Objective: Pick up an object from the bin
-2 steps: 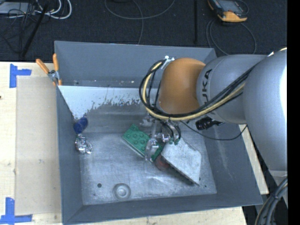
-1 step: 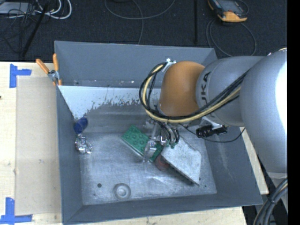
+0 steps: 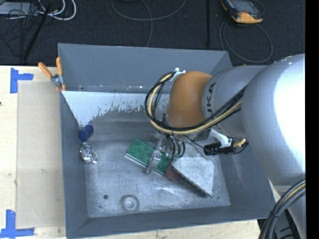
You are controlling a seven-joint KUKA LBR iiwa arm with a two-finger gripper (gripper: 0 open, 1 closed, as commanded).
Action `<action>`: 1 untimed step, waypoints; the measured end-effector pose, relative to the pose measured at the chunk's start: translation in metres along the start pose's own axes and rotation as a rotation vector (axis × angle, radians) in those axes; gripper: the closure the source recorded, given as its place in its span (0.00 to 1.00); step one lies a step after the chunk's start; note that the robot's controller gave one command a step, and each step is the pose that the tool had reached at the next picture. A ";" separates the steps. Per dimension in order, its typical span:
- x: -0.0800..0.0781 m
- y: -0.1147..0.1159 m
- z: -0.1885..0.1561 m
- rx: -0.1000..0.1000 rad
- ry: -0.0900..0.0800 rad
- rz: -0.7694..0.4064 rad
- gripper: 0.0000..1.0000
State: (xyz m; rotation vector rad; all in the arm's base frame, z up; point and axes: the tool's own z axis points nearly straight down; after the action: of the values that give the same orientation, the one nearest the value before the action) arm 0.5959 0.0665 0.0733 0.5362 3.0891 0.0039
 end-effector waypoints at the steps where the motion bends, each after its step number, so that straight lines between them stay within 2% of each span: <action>1: 0.014 0.020 0.000 0.001 -0.004 0.057 0.00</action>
Offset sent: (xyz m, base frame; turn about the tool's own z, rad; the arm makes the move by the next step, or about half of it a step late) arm -0.0096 0.0243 -0.0033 0.0572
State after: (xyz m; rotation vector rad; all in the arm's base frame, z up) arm 0.5898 0.0896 0.0736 0.6227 3.0695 0.0010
